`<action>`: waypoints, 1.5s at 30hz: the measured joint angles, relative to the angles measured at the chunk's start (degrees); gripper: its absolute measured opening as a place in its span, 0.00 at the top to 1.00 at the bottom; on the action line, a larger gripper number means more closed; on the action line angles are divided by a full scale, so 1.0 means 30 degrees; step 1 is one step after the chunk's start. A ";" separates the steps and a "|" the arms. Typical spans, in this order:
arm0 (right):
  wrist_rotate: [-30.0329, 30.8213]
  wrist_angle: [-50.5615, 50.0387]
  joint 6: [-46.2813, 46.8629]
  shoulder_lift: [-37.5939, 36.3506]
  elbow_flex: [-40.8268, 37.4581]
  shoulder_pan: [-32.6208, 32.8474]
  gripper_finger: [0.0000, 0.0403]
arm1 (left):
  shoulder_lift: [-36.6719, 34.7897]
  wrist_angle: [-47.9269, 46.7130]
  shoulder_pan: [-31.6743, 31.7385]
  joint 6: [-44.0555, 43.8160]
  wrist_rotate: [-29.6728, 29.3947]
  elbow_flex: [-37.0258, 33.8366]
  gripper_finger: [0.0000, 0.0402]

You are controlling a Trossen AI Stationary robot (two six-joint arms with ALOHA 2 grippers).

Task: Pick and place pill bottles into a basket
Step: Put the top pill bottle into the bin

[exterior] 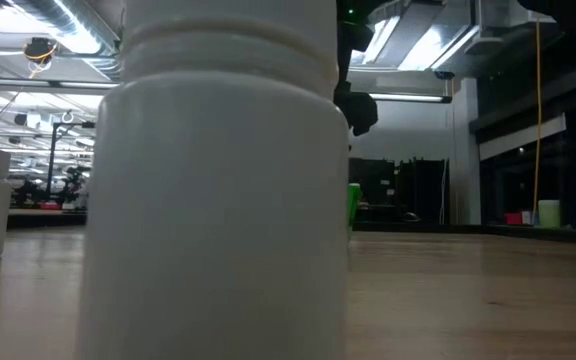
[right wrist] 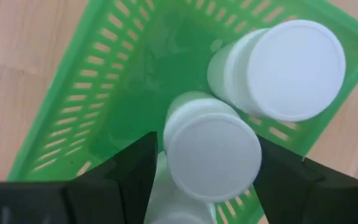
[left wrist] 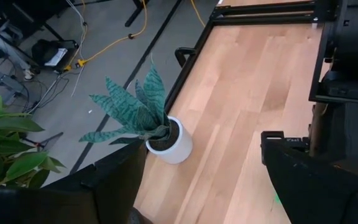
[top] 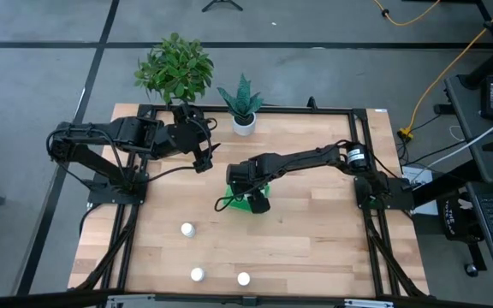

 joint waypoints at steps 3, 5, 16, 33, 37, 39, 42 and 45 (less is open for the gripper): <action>-0.0007 -0.0874 0.0252 -0.0007 0.0412 0.0051 0.41 | -0.0004 0.0000 0.0000 0.0000 0.0093 0.0000 0.20; -0.0007 -0.1126 0.0317 -0.0035 0.0997 0.0051 0.41 | -0.0004 0.0000 0.0000 0.0018 0.0061 0.0000 0.20; -0.0004 -0.4753 0.0865 -0.0073 0.6468 0.0051 0.41 | 0.0000 -0.0936 -0.0207 0.0183 -0.0773 0.0000 0.20; 0.4722 -0.3052 0.3820 -0.7653 0.2952 0.1668 0.41 | -0.1551 -0.9544 -0.6105 -1.0506 -0.1224 -0.3082 0.20; 0.5289 0.1973 0.4904 -1.2608 -0.3555 0.1813 0.41 | -0.2346 -0.8385 -0.8022 -1.3363 0.0058 -0.6502 0.20; 0.5262 0.4875 0.5785 -1.4971 -0.6726 0.1828 0.41 | -0.2397 -0.7026 -0.8792 -1.4182 0.1521 -0.8164 0.20; 0.5280 0.9128 0.7400 -1.8128 -1.0491 0.1965 0.41 | -0.2359 -0.4824 -0.9635 -1.4741 0.3858 -0.9987 0.20; 0.5327 1.2169 0.7887 -2.0619 -1.2935 0.2142 0.41 | -0.2183 -0.2336 -1.0069 -1.5386 0.5511 -1.1168 0.20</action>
